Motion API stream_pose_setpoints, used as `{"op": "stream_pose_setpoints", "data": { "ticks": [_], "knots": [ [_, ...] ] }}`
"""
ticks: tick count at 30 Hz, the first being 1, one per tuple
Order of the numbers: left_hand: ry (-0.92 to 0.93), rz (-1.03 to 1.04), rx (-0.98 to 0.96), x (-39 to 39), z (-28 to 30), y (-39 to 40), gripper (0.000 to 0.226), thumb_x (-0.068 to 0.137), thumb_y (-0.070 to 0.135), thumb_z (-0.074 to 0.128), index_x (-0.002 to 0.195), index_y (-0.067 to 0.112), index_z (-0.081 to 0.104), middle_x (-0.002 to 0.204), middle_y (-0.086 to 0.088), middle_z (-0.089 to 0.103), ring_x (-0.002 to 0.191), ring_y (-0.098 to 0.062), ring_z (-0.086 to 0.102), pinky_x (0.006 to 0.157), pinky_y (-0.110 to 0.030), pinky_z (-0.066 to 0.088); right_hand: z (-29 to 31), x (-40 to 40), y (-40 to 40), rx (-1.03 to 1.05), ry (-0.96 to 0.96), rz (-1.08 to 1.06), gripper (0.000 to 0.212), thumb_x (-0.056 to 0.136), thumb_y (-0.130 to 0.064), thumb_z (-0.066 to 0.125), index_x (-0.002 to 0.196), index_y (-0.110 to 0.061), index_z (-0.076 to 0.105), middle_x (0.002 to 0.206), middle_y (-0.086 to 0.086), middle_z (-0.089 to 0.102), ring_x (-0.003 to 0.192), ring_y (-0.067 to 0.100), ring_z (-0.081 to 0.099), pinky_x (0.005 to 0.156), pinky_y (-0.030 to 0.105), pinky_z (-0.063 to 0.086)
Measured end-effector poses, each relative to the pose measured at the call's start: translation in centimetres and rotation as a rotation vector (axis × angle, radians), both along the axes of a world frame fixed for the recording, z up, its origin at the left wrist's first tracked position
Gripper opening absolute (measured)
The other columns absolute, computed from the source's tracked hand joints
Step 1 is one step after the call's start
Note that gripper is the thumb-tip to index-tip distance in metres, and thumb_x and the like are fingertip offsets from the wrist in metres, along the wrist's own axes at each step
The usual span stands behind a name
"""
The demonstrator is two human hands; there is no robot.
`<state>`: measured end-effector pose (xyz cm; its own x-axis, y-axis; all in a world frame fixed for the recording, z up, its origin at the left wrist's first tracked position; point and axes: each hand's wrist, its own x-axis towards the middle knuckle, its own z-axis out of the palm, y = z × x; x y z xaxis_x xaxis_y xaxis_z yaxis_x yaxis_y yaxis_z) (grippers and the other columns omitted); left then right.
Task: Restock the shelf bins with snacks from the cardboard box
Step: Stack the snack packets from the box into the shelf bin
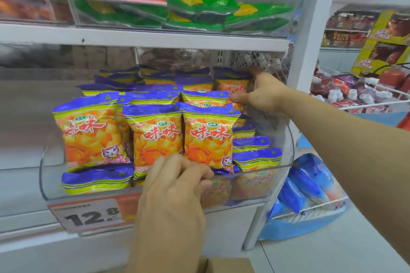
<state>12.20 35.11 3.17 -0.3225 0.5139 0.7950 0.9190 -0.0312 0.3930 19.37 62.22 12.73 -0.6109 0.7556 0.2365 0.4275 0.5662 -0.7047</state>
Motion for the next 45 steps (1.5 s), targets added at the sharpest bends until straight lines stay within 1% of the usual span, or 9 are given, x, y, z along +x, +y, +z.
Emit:
{"op": "stream_pose_setpoints", "data": {
  "ticks": [5,10,18,20,23,28,34,40,45],
  "knots": [
    [0.017,-0.007,0.03,-0.3,-0.4,0.0,0.022,0.085,0.027,0.054,0.079,0.019,0.074,0.076,0.007,0.057,0.076,-0.014,0.044,0.064,-0.025,0.037,-0.3,-1.4,1.2,0.021,-0.045,-0.008,0.076,0.081,-0.014,0.083,0.144,-0.016,0.042,0.124,0.006,0.064,0.107,0.022,0.066,0.098,0.038,0.053],
    [0.04,0.009,0.076,-0.2,-0.6,0.2,0.022,0.086,0.023,0.056,0.077,0.017,0.074,0.073,0.003,0.057,0.073,-0.017,0.042,0.065,-0.029,0.038,0.0,-2.5,2.3,0.024,-0.052,-0.026,0.074,0.081,-0.011,0.083,0.143,-0.019,0.043,0.122,0.002,0.066,0.106,0.018,0.066,0.09,0.031,0.056],
    [0.028,0.028,0.102,-0.1,-1.0,1.2,0.019,0.083,0.019,0.058,0.075,0.017,0.075,0.072,0.003,0.058,0.074,-0.017,0.043,0.063,-0.029,0.038,-0.6,-4.0,5.2,0.059,-0.127,-0.087,0.109,0.046,-0.06,0.083,0.14,-0.025,0.042,0.126,-0.003,0.065,0.11,0.02,0.065,0.099,0.043,0.053],
    [0.04,0.029,0.108,-0.1,-1.0,1.3,0.02,0.083,0.017,0.057,0.076,0.016,0.075,0.072,0.003,0.058,0.074,-0.017,0.043,0.063,-0.028,0.038,-0.3,-4.2,4.0,0.062,-0.114,-0.098,0.104,0.052,-0.053,0.088,0.14,-0.023,0.042,0.127,-0.002,0.064,0.11,0.021,0.065,0.099,0.04,0.053],
    [0.05,0.036,0.115,-0.3,-1.1,1.4,0.02,0.084,0.016,0.057,0.077,0.016,0.076,0.073,0.003,0.058,0.074,-0.016,0.043,0.063,-0.028,0.038,0.0,-4.1,2.8,0.045,-0.072,-0.117,0.083,0.079,-0.007,0.083,0.146,-0.011,0.034,0.121,0.005,0.056,0.098,0.022,0.062,0.084,0.024,0.055],
    [0.05,0.045,0.104,0.1,-1.1,1.2,0.011,0.082,0.014,0.064,0.079,0.016,0.075,0.076,0.003,0.058,0.074,-0.02,0.046,0.066,-0.033,0.04,0.7,-3.0,1.5,0.108,-0.095,-0.179,0.086,0.068,-0.022,0.093,0.135,-0.002,0.042,0.122,0.011,0.06,0.112,0.026,0.061,0.101,0.041,0.049],
    [-0.021,0.04,0.047,0.8,-0.9,0.2,0.015,0.084,0.015,0.057,0.09,0.016,0.072,0.089,0.004,0.058,0.083,-0.022,0.054,0.074,-0.032,0.044,0.8,0.1,-1.0,0.085,-0.169,-0.159,0.052,0.071,-0.028,0.091,0.11,-0.015,0.059,0.104,0.006,0.071,0.092,0.02,0.067,0.084,0.032,0.053],
    [-0.056,0.004,0.184,2.2,-0.6,-2.1,0.025,0.077,0.0,0.058,0.098,0.006,0.07,0.102,-0.006,0.062,0.099,-0.022,0.055,0.098,-0.022,0.037,0.4,4.1,-5.7,0.181,-0.253,-0.178,0.089,0.082,-0.026,0.082,0.151,-0.007,0.029,0.131,0.011,0.062,0.121,0.03,0.06,0.105,0.045,0.046],
    [-0.13,-0.037,0.174,4.0,-2.5,-4.3,0.024,0.078,0.016,0.048,0.092,0.016,0.068,0.098,0.003,0.06,0.093,-0.014,0.054,0.081,-0.023,0.043,-0.4,7.8,-10.5,0.251,-0.137,-0.252,0.055,0.087,-0.017,0.074,0.137,-0.013,0.051,0.12,0.005,0.066,0.112,0.027,0.064,0.096,0.039,0.051]
  ]
}}
